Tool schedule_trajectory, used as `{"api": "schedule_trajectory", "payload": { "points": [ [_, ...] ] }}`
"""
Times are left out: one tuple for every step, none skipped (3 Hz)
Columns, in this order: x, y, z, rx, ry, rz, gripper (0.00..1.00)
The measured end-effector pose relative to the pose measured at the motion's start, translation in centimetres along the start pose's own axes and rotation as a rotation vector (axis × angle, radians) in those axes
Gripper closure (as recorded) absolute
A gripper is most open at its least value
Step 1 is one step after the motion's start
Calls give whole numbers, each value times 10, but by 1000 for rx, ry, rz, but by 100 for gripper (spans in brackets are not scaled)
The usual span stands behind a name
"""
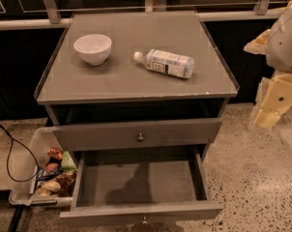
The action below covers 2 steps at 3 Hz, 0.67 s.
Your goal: Close middle drawer
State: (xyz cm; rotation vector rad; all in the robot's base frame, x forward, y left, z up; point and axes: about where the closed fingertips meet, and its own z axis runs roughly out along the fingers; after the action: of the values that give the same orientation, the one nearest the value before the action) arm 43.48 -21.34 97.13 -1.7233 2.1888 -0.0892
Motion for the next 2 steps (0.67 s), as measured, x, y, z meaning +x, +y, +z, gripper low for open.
{"api": "schedule_trajectory", "payload": {
  "points": [
    [8,18,27,-30,-64,-6,0],
    [13,48,63,-55,-140,-13,19]
  ]
}}
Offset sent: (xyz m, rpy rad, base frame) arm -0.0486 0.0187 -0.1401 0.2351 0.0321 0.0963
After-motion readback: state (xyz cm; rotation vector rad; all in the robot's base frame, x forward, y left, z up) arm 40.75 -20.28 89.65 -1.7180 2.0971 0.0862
